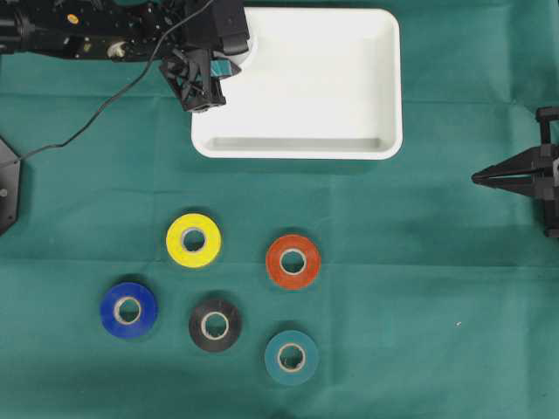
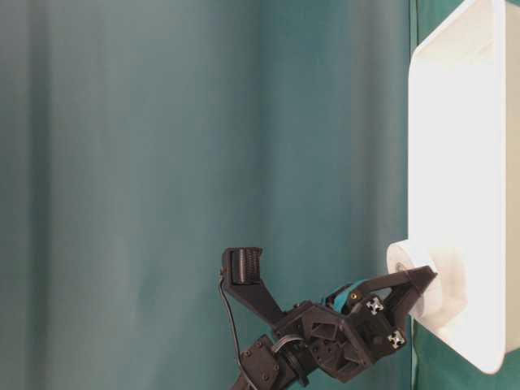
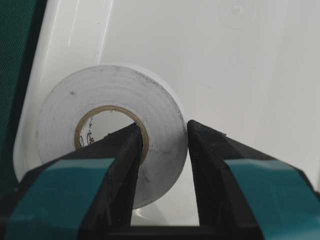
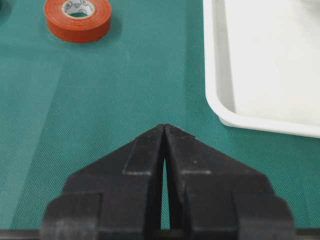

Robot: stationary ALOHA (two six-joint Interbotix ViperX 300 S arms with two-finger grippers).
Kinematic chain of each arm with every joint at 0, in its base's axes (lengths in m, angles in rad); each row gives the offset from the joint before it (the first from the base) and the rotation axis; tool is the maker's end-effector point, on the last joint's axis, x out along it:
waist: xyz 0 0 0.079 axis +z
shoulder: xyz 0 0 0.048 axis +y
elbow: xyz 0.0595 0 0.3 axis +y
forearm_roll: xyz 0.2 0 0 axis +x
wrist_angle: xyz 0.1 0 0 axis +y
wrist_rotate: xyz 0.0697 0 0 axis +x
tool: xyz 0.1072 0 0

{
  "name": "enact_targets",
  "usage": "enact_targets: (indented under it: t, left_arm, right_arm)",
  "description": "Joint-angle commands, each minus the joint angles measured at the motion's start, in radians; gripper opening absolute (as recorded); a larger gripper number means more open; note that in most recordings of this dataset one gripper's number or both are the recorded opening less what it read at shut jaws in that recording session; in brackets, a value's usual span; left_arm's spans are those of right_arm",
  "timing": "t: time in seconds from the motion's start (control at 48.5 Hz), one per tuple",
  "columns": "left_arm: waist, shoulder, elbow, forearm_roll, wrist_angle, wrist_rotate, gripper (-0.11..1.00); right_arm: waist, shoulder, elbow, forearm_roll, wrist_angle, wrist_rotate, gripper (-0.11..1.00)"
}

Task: Put the tape into the white case with the left arm.
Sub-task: 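Open the left gripper to release the roll and withdraw left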

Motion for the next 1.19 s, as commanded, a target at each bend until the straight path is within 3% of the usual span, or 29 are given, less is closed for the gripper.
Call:
enact_targets:
  t: [0.0,0.227,0.391,0.494,0.844,1.174]
  left_arm:
    - [0.002,-0.014,-0.023,0.002,-0.009,-0.002,0.27]
    - [-0.006,-0.014,-0.020,0.002,-0.012,0.000,0.31]
    - [-0.020,-0.020,-0.017,0.002,-0.014,0.000,0.80]
    - [-0.023,-0.025,-0.018,0.002,-0.014,0.000,0.98]
    - [-0.041,-0.077,0.012,0.000,-0.003,-0.006,0.97]
    - [-0.144,-0.258,0.135,-0.003,-0.002,-0.012,0.97]
  right_arm:
    - [-0.002,0.006,-0.011,-0.002,-0.009,0.002,-0.09]
    - [-0.002,0.008,-0.011,-0.002,-0.009,0.002,-0.09]
    - [-0.002,0.008,-0.011,-0.002,-0.011,0.002,-0.09]
    - [-0.002,0.006,-0.011,-0.002,-0.009,0.002,-0.09]
    - [-0.002,0.006,-0.011,-0.002,-0.009,0.002,-0.09]
    - [-0.002,0.003,-0.008,-0.002,-0.011,0.002,-0.09]
